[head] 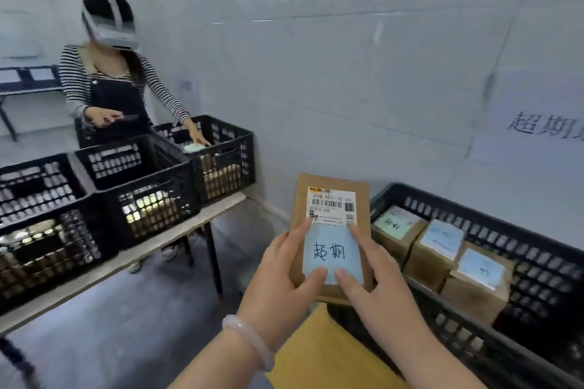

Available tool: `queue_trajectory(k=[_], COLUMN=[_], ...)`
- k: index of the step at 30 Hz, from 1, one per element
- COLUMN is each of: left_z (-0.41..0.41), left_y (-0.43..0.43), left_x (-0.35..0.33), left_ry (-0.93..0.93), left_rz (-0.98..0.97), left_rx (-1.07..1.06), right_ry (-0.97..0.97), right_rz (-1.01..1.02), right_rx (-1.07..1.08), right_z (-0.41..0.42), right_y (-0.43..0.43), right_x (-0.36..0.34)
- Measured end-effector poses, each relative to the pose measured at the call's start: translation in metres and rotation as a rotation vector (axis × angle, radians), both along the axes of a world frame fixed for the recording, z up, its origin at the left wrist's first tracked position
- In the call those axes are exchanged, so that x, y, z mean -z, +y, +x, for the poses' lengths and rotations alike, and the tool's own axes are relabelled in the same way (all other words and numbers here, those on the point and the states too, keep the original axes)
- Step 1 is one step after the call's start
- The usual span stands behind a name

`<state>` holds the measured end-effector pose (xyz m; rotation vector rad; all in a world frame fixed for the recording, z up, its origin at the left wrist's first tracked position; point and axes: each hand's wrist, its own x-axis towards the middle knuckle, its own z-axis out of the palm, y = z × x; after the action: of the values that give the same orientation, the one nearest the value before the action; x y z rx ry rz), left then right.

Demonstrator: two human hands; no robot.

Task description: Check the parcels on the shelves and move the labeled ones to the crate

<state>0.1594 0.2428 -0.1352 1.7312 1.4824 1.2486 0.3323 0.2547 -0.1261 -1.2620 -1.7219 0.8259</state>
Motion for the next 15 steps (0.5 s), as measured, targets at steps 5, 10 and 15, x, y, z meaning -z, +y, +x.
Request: queue_trajectory(k=[5, 10, 15], left_z=[0.027, 0.075, 0.142], left_y=[0.063, 0.099, 0.118], left_x=[-0.004, 0.007, 0.011], left_ry=[0.007, 0.014, 0.008], left_rz=[-0.030, -0.081, -0.142], left_rx=[0.299, 0.561, 0.753], right_ry=[0.002, -0.004, -0.068], right_rz=[-0.025, -0.048, -0.042], right_rx=[0.301, 0.542, 0.711], right_z=[0.022, 0.055, 0.111], right_y=[0.013, 0.004, 0.000], right_x=[-0.005, 0.008, 0.012])
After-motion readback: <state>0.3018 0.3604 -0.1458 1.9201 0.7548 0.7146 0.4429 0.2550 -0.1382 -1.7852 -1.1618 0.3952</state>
